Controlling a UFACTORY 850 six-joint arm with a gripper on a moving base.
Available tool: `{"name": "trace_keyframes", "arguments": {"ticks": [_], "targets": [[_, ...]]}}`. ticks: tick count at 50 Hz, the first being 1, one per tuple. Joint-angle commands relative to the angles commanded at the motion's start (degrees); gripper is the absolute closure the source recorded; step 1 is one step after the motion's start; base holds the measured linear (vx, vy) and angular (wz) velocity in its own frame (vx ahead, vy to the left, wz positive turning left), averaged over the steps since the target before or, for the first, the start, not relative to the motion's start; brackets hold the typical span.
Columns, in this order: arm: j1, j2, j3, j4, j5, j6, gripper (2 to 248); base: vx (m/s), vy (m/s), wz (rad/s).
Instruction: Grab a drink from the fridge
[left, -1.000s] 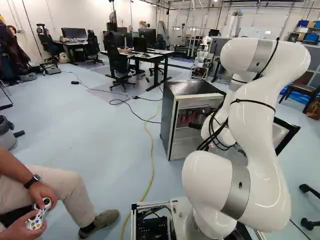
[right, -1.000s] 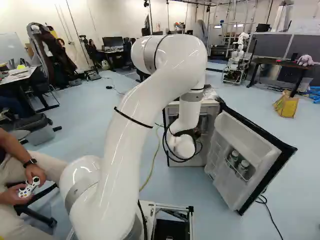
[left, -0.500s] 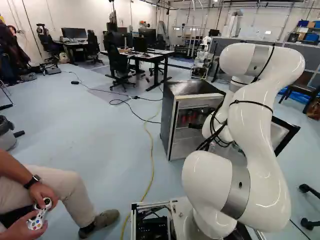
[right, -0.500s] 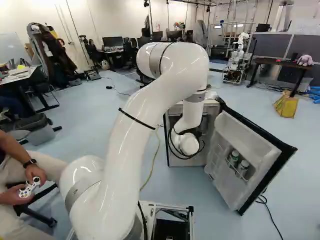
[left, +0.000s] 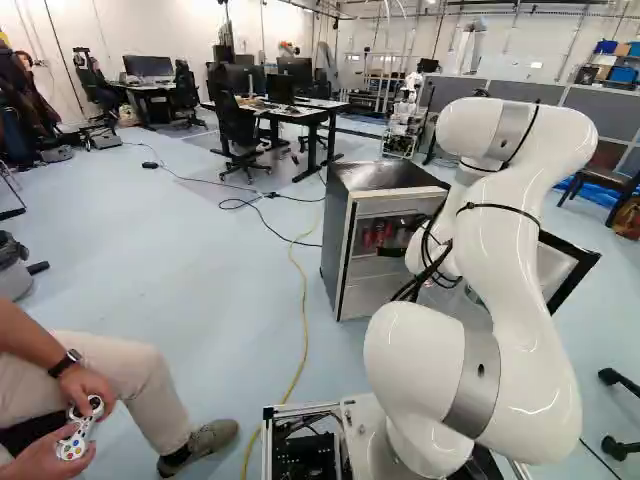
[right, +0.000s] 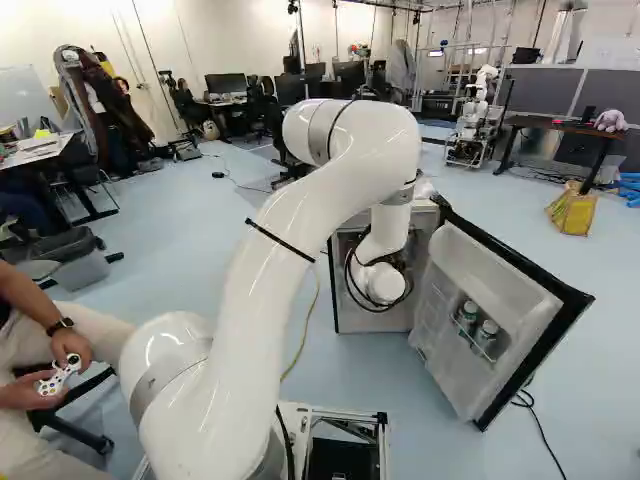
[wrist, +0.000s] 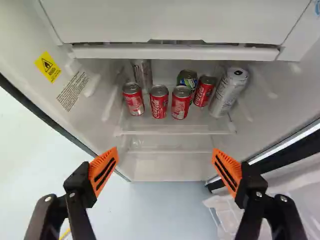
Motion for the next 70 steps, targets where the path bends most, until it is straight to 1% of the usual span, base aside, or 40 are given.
{"name": "trace_keyframes", "arguments": {"ticks": [10,25,44,53,70], "targets": [[0.5,-1.5,-2.8,-0.1,-0.1,0.0,3,0.0,0.0,0.0],[1.7,-3.8,-7.1,0.0,-0.2,0.0,3,0.0,0.0,0.0],[3.3,-6.8,-12.5,1.2,-1.3,0.0,3,0.0,0.0,0.0],[3.7,-8.2,-14.3,2.0,-1.9,0.0,3,0.0,0.0,0.0],[3.8,-11.2,-16.4,3.1,-2.9,0.0,3,0.0,0.0,0.0]]}}
